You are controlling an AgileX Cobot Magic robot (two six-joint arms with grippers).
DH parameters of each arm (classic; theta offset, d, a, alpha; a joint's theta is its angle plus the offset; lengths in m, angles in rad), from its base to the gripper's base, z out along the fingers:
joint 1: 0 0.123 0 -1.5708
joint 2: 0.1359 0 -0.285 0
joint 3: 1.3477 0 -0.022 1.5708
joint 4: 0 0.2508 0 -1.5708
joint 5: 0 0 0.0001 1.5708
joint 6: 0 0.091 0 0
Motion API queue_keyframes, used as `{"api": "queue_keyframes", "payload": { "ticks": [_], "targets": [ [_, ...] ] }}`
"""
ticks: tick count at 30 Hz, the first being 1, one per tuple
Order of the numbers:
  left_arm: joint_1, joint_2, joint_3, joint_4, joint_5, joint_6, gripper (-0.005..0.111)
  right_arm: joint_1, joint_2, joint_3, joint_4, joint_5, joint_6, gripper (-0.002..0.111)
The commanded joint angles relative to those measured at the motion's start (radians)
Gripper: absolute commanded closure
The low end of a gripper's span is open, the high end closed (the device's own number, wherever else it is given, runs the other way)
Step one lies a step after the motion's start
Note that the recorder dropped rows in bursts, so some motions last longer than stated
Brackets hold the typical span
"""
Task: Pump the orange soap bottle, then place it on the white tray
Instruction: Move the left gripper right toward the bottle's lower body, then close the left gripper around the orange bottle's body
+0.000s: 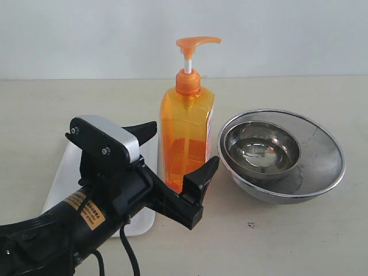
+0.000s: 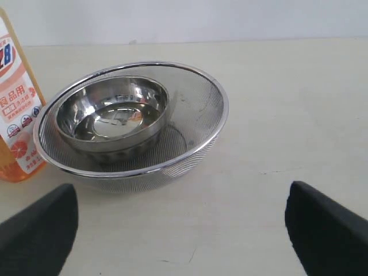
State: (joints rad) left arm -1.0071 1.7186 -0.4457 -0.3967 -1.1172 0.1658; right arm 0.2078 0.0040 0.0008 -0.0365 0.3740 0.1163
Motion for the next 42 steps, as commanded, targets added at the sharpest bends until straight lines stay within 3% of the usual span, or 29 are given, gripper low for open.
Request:
{"api": "queue_keyframes", "payload": {
  "ticks": [1, 24, 35, 42],
  "targets": [
    [-0.003, 0.003, 0.004, 0.039, -0.014, -0.009, 0.003, -0.007, -0.004, -0.001, 0.0, -0.008, -0.002, 0.021],
    [-0.003, 0.003, 0.002, -0.04, 0.006, -0.002, 0.003, -0.007, -0.004, -0.001, 0.0, -0.008, -0.002, 0.021],
    [0.021, 0.033, -0.099, -0.089, 0.086, 0.052, 0.003, -0.007, -0.004, -0.001, 0.0, -0.004, -0.002, 0.021],
    [0.038, 0.125, -0.112, -0.093, -0.032, 0.052, 0.003, -0.007, -0.004, -0.001, 0.0, -0.006, -0.002, 0.021]
  ]
}}
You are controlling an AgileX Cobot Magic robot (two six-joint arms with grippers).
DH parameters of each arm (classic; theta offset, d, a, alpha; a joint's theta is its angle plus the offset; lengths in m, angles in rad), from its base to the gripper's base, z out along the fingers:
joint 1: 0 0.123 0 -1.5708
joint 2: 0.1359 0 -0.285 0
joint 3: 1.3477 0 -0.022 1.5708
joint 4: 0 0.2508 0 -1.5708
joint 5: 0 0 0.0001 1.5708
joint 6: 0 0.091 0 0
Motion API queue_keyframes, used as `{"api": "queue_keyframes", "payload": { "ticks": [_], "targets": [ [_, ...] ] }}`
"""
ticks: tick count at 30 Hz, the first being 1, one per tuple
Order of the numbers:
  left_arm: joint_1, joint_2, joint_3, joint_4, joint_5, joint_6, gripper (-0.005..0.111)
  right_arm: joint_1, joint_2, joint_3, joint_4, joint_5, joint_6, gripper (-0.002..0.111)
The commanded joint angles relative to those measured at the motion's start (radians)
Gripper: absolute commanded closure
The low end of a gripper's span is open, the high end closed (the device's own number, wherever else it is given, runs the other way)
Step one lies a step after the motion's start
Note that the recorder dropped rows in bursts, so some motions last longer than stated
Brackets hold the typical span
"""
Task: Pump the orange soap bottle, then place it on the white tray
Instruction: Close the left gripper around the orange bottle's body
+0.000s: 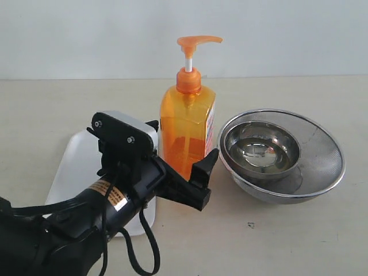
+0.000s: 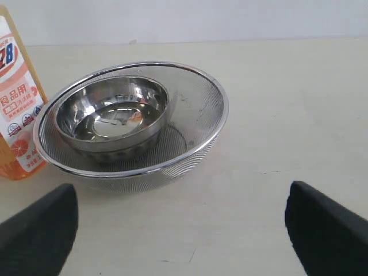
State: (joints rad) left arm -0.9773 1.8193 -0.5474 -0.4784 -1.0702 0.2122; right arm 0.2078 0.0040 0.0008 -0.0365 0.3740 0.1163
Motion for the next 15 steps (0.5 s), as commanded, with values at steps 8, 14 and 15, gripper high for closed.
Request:
{"api": "queue_keyframes", "payload": {
  "ticks": [8, 14, 15],
  "targets": [
    [0.028, 0.039, -0.033, -0.007, -0.1, 0.006, 0.003, -0.007, -0.004, -0.001, 0.0, -0.006, -0.002, 0.021],
    [0.03, 0.042, -0.053, -0.007, -0.1, 0.006, 0.003, -0.007, -0.004, -0.001, 0.0, -0.006, -0.002, 0.021],
    [0.03, 0.045, -0.057, -0.007, -0.1, 0.006, 0.003, -0.007, -0.004, -0.001, 0.0, -0.006, -0.002, 0.021]
  ]
}}
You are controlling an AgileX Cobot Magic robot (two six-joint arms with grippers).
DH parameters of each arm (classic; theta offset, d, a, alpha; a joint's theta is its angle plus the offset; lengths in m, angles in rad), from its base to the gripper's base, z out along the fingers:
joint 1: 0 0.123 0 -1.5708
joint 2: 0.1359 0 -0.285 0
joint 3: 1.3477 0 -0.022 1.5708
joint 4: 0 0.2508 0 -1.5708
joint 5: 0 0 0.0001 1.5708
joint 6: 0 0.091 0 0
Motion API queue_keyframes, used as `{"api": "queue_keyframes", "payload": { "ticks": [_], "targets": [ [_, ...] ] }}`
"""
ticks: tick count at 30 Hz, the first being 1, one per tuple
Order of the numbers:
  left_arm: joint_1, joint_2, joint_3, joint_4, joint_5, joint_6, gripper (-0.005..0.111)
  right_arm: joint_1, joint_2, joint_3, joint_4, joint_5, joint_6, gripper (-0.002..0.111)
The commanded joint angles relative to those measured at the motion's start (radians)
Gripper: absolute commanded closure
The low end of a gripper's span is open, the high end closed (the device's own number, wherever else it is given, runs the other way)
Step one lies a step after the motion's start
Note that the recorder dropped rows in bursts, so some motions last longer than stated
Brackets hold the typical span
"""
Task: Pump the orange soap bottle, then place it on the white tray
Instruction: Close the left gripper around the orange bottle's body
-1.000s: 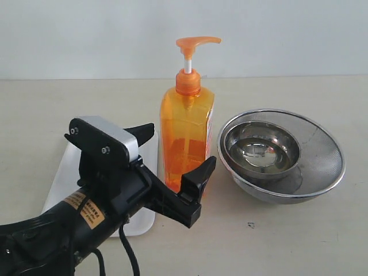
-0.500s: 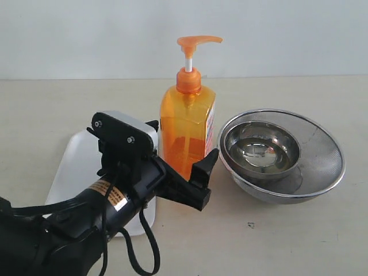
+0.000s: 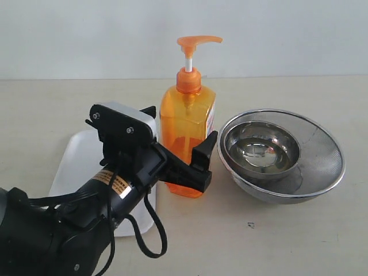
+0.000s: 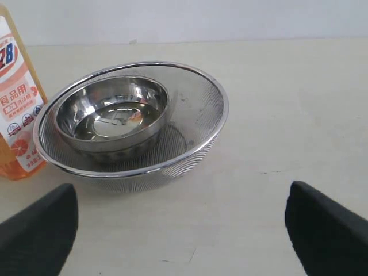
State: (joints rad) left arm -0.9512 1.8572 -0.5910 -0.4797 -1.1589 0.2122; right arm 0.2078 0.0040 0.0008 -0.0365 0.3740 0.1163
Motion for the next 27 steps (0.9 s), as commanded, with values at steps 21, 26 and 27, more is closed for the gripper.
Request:
{"api": "queue_keyframes", "payload": {
  "ticks": [21, 26, 27],
  "targets": [
    [0.004, 0.113, -0.101, -0.053, -0.024, 0.022, 0.003, -0.007, -0.004, -0.001, 0.0, -0.008, -0.002, 0.021],
    [0.006, 0.114, -0.11, -0.084, -0.022, 0.038, 0.003, -0.007, -0.004, -0.001, 0.0, -0.008, -0.002, 0.021],
    [0.01, 0.114, -0.111, -0.084, -0.022, 0.044, 0.003, -0.007, -0.004, -0.001, 0.0, -0.008, -0.002, 0.021]
  ]
}}
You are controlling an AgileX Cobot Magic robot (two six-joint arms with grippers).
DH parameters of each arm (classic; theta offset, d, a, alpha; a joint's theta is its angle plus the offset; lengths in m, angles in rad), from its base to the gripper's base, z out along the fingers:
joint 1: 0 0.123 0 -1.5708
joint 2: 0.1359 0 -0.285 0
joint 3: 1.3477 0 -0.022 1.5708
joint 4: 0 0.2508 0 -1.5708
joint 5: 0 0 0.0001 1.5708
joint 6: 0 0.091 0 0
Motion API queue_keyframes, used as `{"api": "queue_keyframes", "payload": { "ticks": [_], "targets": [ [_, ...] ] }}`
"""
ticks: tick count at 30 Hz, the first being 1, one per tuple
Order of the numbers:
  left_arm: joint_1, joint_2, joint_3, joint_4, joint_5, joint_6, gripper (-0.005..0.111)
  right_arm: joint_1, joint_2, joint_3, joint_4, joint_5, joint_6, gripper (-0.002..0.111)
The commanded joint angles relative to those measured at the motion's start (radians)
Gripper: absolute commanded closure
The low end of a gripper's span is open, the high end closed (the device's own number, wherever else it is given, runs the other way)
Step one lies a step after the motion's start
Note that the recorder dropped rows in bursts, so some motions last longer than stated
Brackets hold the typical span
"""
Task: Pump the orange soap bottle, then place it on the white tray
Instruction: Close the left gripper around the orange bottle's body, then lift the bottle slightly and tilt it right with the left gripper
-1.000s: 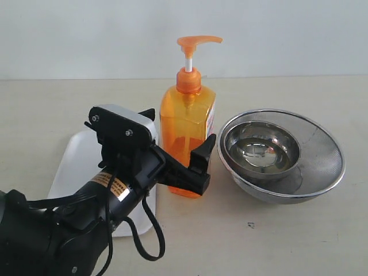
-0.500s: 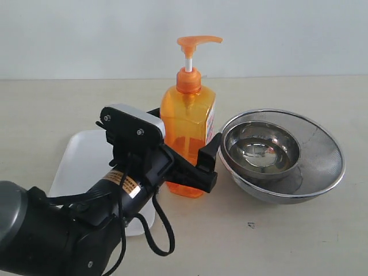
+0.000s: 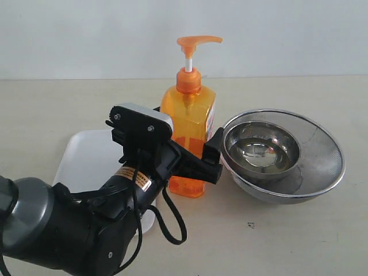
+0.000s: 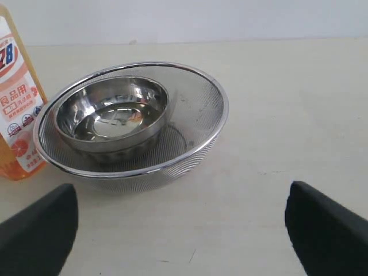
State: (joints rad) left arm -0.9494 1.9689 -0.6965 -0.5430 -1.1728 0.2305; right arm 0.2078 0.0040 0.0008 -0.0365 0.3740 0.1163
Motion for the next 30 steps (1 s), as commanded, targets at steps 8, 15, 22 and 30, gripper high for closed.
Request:
{"api": "queue_keyframes", "payload": {
  "ticks": [8, 15, 22, 30],
  "targets": [
    [0.033, 0.003, -0.006, -0.018, -0.005, 0.026, 0.003, -0.007, -0.004, -0.001, 0.0, -0.008, -0.002, 0.021],
    [0.033, 0.003, -0.006, 0.036, -0.007, 0.017, 0.003, -0.007, -0.004, -0.001, 0.0, -0.008, -0.002, 0.021],
    [0.035, 0.003, -0.008, 0.036, -0.015, 0.009, 0.003, -0.007, -0.004, -0.001, 0.0, -0.008, -0.002, 0.021],
    [0.037, 0.012, -0.038, 0.037, -0.002, 0.009, 0.003, -0.007, -0.004, -0.001, 0.0, -0.008, -0.002, 0.021]
  ]
}}
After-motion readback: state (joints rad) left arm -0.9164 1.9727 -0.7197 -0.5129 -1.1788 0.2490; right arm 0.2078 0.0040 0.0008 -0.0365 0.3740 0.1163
